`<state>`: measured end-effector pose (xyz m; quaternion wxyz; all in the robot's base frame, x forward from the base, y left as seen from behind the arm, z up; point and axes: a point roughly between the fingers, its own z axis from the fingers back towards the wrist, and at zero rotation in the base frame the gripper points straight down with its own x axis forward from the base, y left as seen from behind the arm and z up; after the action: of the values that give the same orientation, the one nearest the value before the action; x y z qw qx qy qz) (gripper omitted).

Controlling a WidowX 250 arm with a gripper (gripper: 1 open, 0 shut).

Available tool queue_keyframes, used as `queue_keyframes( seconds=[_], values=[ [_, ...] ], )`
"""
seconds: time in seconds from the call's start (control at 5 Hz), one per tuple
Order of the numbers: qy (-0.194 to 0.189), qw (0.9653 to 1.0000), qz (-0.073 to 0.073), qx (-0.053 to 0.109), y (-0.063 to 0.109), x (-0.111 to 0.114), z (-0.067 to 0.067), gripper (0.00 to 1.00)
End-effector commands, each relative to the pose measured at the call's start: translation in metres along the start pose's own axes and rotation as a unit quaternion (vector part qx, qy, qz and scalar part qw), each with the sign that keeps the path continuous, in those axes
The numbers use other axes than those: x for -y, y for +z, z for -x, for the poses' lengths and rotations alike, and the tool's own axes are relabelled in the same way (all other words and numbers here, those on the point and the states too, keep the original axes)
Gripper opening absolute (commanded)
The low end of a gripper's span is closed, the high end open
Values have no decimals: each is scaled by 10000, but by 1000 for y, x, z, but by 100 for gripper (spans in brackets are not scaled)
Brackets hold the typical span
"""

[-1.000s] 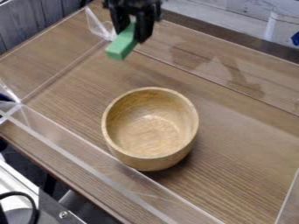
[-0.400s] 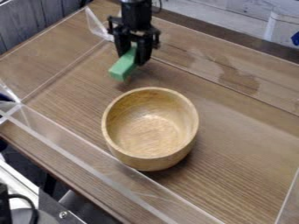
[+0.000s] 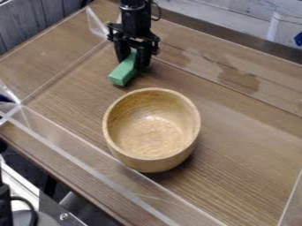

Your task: Remove the green block from inside the brown bowl and put it on the table

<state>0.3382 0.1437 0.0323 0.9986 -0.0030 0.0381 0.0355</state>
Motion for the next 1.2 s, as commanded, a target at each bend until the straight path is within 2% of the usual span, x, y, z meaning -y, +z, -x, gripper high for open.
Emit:
queue_keyframes(
  seconds=[0.0, 1.0],
  values=[
    [51, 9992, -136, 364, 23, -9, -9, 0],
    [230, 9990, -31, 388, 25, -19, -9, 0]
  ],
)
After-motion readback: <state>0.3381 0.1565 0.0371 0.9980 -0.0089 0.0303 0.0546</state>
